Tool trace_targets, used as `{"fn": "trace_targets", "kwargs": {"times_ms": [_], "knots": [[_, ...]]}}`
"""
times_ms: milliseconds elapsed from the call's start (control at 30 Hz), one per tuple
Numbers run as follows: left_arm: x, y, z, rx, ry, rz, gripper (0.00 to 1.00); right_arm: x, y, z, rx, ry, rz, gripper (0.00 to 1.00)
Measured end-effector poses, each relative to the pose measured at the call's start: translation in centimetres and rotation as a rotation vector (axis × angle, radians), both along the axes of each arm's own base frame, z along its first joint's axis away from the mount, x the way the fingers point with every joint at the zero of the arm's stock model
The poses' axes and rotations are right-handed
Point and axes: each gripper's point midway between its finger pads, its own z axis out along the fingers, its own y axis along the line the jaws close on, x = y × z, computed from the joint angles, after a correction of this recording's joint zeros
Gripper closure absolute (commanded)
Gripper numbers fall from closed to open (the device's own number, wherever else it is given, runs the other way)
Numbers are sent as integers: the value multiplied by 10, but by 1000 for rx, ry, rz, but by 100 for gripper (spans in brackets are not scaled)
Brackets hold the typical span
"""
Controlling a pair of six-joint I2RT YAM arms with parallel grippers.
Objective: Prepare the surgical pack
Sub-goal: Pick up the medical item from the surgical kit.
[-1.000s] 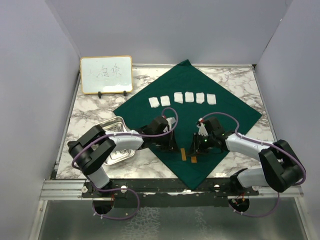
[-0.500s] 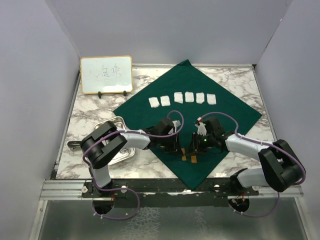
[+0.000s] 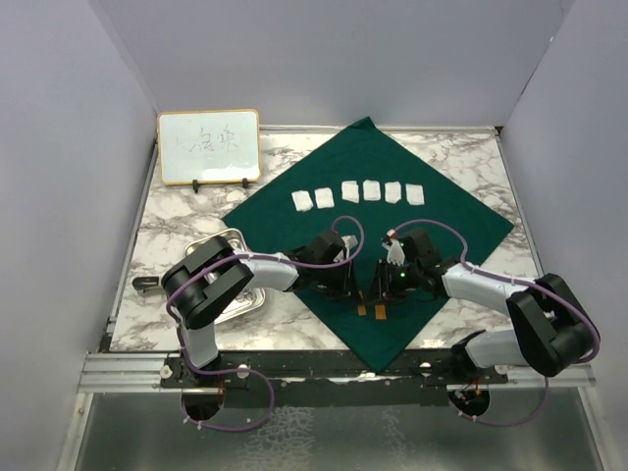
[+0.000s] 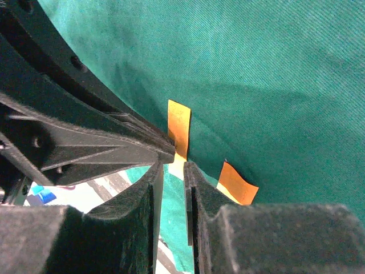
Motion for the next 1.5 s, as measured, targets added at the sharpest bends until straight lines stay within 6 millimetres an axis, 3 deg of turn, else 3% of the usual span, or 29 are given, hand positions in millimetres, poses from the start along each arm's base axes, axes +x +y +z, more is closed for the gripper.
{"fn": "trace_targets", "kwargs": {"times_ms": [767, 1133, 1300, 1400, 1500], "knots": [[-2, 9, -7, 60, 1, 4, 97, 2, 4, -8, 12, 31, -3, 80], [-1, 15, -7, 72, -14, 24, 97, -1, 11, -10, 69, 62, -10, 95], [1, 20, -3, 83, -31, 30, 92, -2, 10, -5, 68, 48, -17, 99], [6, 24, 9, 78, -61, 38, 89, -2, 9, -2, 71, 35, -14, 99], [16, 32, 31, 59, -111, 55, 77, -1, 9, 3, 73, 12, -3, 99]]}}
